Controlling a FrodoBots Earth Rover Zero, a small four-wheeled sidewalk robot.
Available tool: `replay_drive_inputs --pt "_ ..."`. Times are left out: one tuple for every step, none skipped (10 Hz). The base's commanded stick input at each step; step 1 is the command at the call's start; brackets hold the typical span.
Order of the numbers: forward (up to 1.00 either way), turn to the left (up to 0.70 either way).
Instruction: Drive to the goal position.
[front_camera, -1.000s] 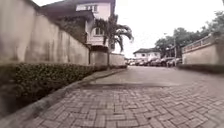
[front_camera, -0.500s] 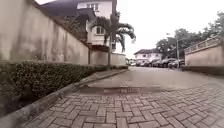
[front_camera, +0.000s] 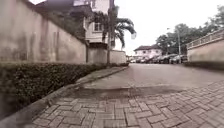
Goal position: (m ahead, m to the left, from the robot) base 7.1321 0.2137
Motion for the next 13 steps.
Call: replay_drive_inputs --pt "0.70 0.00" --pt "0.70 0.00" --pt "0.70 0.00" --pt "0.70 0.00" --pt "0.70 0.00" --pt "0.70 0.00" --pt "0.70 0.00" --pt "0.70 0.00" --pt "0.70 0.00" --pt "0.70 0.00" --pt "0.70 0.00" --pt "0.70 0.00" --pt "0.70 0.00"
